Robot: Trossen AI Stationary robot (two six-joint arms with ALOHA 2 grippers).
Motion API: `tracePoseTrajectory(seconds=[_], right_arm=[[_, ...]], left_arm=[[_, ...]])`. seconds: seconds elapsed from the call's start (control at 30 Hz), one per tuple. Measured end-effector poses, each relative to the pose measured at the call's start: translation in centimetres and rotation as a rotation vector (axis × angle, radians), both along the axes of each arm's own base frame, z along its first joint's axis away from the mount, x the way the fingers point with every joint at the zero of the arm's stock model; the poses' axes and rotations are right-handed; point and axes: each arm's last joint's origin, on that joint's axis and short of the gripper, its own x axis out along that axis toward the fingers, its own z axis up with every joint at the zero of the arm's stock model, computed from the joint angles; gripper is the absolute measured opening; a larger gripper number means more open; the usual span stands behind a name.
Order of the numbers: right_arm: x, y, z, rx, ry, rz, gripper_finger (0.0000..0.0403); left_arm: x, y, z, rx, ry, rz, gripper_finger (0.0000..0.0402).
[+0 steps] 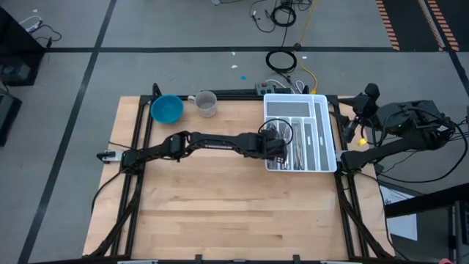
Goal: Sort silverware
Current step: Put the spoon in the silverware tray, then return to Home Position
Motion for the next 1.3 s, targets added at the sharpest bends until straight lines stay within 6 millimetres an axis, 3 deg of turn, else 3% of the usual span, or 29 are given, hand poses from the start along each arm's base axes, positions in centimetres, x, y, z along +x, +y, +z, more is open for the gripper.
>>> tracePoseTrajectory(seconds=[0.23,0.37,0.53,0.7,0.87,1.0,1.17,1.3], right_arm=[[0.0,0.0,0.0,0.008,0.002,0.014,0.0210],[0.1,0.0,0.0,0.028,-0.010,0.003,0.0210],[-0.3,0.0,-0.3,0.055,0.003,-0.008,0.0210],[-1.9,0.6,0.5,0.132,-0.095,0.333,0.0210],[-5.9,0.2,1.0,0.199,-0.256,0.454,0.0210],[-10.6,-0.6,1.2,0.220,-0.419,0.465,0.0210],[-15.9,-1.5,1.2,0.256,-0.650,0.492,0.0210],[-18.5,-1.6,1.0,0.243,-0.786,0.484,0.0210]], left_arm=[[-0.7,0.7,1.5,0.004,0.014,0.003,0.0120],[-1.2,0.7,3.8,0.034,-0.023,0.011,0.0123],[-2.6,0.7,9.7,0.133,-0.131,-0.041,0.0123],[-5.6,-0.8,18.7,0.272,-0.344,-0.135,0.0123],[-12.2,-3.5,27.9,0.449,-0.480,-0.279,0.0123],[-19.3,-5.1,33.4,0.592,-0.495,-0.336,0.0123],[-29.1,-6.3,38.5,0.727,-0.547,-0.305,0.0123],[-35.8,-6.4,40.5,0.741,-0.615,-0.298,0.0123]])
